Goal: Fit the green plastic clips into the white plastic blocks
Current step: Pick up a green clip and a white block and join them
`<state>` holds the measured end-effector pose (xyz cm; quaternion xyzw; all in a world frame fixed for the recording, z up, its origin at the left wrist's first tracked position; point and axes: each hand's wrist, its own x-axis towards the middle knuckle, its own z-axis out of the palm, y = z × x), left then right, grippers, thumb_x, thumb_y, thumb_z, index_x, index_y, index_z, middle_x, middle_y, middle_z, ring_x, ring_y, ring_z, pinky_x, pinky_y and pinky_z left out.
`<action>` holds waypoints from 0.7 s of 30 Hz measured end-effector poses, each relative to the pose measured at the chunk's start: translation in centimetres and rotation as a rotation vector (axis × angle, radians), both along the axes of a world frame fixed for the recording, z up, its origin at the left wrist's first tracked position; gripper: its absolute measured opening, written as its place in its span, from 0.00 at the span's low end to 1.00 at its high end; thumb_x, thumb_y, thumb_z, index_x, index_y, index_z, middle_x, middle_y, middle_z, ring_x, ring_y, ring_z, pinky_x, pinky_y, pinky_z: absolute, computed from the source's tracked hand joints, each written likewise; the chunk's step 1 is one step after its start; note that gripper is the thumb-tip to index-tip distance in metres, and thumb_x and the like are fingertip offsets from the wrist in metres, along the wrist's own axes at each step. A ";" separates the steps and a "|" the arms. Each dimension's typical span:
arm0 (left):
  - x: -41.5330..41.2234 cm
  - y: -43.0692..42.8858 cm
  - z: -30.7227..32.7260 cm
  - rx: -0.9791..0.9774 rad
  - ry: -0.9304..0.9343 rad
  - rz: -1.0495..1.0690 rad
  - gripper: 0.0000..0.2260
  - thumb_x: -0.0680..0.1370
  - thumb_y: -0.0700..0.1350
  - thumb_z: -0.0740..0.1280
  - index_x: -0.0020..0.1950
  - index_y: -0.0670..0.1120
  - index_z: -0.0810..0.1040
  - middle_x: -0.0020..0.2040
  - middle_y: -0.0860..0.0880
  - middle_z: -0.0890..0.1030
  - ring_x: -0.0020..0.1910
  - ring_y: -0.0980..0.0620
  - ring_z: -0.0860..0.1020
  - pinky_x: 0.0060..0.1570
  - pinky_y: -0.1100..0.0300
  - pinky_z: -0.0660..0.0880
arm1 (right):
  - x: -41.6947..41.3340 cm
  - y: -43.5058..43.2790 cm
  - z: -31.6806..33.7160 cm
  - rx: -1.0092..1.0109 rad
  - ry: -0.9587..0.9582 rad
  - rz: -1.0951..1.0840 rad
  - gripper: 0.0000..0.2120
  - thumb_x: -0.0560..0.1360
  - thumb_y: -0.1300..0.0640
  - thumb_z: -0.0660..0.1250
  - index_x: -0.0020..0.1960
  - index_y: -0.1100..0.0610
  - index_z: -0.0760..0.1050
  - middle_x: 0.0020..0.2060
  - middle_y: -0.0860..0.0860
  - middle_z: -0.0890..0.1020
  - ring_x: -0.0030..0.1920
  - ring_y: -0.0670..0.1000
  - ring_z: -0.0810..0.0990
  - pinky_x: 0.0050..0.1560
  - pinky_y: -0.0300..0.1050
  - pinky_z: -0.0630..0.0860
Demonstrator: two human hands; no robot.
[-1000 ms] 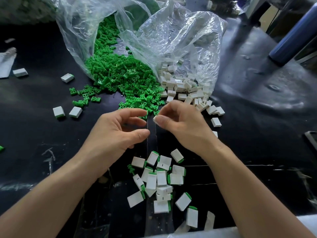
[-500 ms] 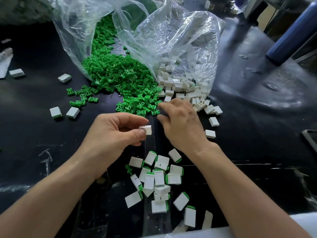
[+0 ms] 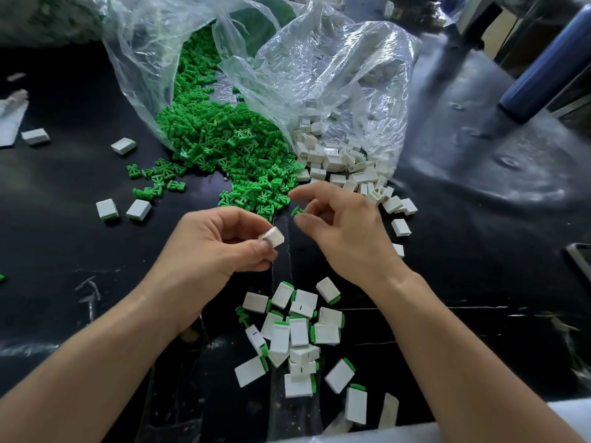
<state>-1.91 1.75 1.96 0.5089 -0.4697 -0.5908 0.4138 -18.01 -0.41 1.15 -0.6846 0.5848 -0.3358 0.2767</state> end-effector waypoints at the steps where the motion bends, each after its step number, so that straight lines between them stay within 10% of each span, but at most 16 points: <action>1: 0.0 0.0 0.0 0.000 0.003 0.000 0.07 0.69 0.31 0.69 0.37 0.42 0.81 0.33 0.44 0.83 0.32 0.53 0.82 0.31 0.66 0.77 | 0.0 0.2 0.2 0.034 -0.072 0.008 0.08 0.72 0.60 0.69 0.47 0.48 0.79 0.31 0.43 0.76 0.32 0.41 0.74 0.38 0.32 0.70; 11: 0.0 -0.1 0.0 0.008 0.057 0.008 0.03 0.71 0.33 0.67 0.40 0.40 0.77 0.36 0.44 0.84 0.32 0.52 0.82 0.30 0.65 0.78 | 0.0 0.6 1.5 0.218 -0.480 0.079 0.08 0.73 0.64 0.67 0.40 0.52 0.75 0.31 0.48 0.78 0.31 0.43 0.77 0.34 0.33 0.73; 21: 0.1 -0.2 -0.2 -0.014 0.049 0.000 0.06 0.65 0.39 0.69 0.40 0.41 0.77 0.37 0.42 0.84 0.32 0.52 0.82 0.31 0.65 0.78 | 0.6 1.0 1.4 0.210 -0.407 0.142 0.09 0.73 0.65 0.66 0.40 0.52 0.75 0.32 0.49 0.82 0.32 0.45 0.80 0.34 0.34 0.75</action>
